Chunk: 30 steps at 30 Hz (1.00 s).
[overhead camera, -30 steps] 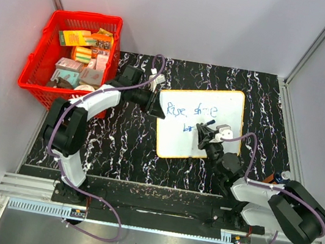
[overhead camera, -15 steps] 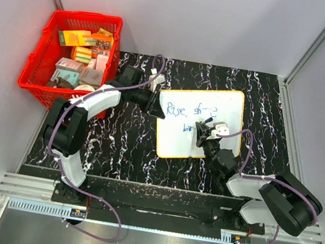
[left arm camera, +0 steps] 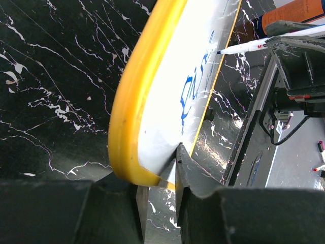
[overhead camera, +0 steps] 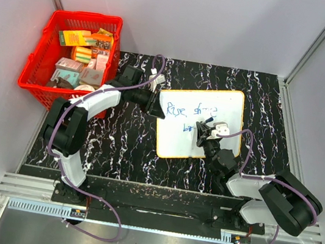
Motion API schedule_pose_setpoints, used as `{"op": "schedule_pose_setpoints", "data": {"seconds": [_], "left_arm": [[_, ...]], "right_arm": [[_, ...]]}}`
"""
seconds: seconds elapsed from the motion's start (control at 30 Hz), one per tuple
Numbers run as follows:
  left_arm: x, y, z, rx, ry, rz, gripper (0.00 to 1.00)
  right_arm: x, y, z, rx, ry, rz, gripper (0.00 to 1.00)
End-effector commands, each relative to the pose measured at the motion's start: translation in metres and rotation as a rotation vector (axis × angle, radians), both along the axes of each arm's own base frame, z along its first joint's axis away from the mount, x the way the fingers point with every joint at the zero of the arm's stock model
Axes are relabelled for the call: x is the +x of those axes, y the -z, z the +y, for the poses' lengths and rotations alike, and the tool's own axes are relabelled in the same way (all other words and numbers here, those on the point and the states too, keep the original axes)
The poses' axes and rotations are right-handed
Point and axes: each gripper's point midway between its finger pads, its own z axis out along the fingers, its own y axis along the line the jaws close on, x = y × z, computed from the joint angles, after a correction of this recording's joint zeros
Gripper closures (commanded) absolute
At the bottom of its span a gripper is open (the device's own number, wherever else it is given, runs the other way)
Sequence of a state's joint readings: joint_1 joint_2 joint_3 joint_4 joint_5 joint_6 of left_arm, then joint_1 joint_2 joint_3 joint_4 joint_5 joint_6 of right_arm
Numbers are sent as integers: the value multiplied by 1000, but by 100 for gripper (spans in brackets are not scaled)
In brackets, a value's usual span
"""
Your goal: Write a sentence on the whiteboard
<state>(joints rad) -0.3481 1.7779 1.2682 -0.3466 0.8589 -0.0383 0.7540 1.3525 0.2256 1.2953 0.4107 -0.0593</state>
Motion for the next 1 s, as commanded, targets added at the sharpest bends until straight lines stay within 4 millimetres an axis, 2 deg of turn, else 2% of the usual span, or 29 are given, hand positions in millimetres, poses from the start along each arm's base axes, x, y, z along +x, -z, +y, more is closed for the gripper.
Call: {"op": "schedule_pose_setpoints", "data": {"seconds": [0.0, 0.3, 0.63, 0.87, 0.97], "left_arm": [[65, 38, 43, 286, -122, -308, 100], [64, 38, 43, 286, -121, -309, 100], [65, 37, 43, 287, -125, -311, 100], [65, 38, 44, 289, -124, -311, 100], [64, 39, 44, 290, -126, -309, 100]], "right_arm": [[2, -53, -2, 148, 25, -146, 100], [5, -46, 1, 138, 26, -123, 100], [10, -42, -21, 116, 145, -107, 100], [6, -39, -4, 117, 54, -98, 100], [5, -35, -4, 126, 48, -79, 100]]}}
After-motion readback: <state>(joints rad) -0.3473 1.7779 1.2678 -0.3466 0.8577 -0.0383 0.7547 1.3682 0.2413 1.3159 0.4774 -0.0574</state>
